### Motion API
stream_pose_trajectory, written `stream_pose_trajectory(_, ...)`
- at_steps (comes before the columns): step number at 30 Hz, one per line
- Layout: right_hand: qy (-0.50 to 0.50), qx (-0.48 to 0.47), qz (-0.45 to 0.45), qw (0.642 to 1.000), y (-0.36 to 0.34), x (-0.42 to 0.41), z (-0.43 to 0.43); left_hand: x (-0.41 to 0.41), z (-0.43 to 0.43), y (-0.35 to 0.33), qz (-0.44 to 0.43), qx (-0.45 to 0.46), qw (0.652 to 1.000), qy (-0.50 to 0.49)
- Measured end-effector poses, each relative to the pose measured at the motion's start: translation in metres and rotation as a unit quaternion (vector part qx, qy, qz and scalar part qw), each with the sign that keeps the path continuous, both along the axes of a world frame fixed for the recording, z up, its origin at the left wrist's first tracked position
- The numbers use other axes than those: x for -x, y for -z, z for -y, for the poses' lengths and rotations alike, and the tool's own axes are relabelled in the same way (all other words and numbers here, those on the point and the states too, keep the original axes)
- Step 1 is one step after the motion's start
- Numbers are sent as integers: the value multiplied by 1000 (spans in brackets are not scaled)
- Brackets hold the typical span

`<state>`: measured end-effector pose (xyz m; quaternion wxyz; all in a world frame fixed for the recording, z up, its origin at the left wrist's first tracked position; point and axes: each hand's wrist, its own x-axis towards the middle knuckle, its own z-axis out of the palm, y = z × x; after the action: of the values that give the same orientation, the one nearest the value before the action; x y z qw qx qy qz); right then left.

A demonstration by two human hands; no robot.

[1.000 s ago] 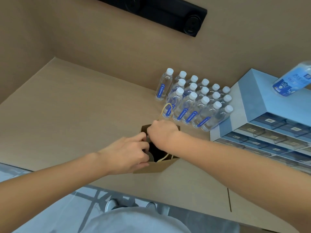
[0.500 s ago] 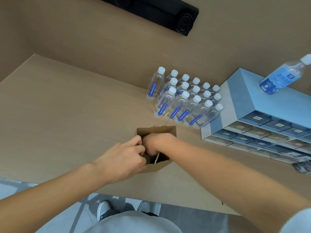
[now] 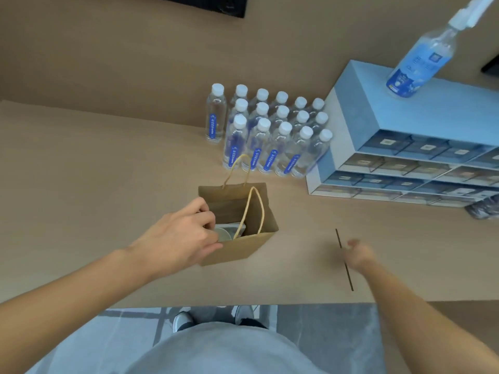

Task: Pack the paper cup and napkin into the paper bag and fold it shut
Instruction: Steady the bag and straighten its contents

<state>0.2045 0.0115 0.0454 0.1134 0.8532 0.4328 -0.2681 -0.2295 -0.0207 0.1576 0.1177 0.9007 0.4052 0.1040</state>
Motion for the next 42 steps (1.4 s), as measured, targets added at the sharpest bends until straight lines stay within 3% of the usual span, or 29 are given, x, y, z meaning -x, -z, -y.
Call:
stream_pose_trajectory(5, 51, -52, 47, 996, 57, -12, 43, -30, -5, 0, -17, -20, 1000, 8)
stream_pose_trajectory(8, 65, -98, 14, 993, 63, -8, 42, -48, -9, 2, -22, -27, 999, 7)
stream_pose_trajectory(22, -61, 38, -10, 997, 52, -5, 21, -104, -27, 2, -20, -26, 999, 30)
stream_pose_trajectory(31, -42, 8, -46, 998, 61, -7, 31, -112, -33, -2, -17, -21, 999, 33)
stream_pose_trajectory(36, -7, -73, -85, 994, 61, -12, 33, -113, -36, -3, -25, -19, 999, 42)
stream_pose_trajectory(42, -54, -39, -35, 997, 61, -8, 31, -115, -38, -3, -27, -9, 998, 48)
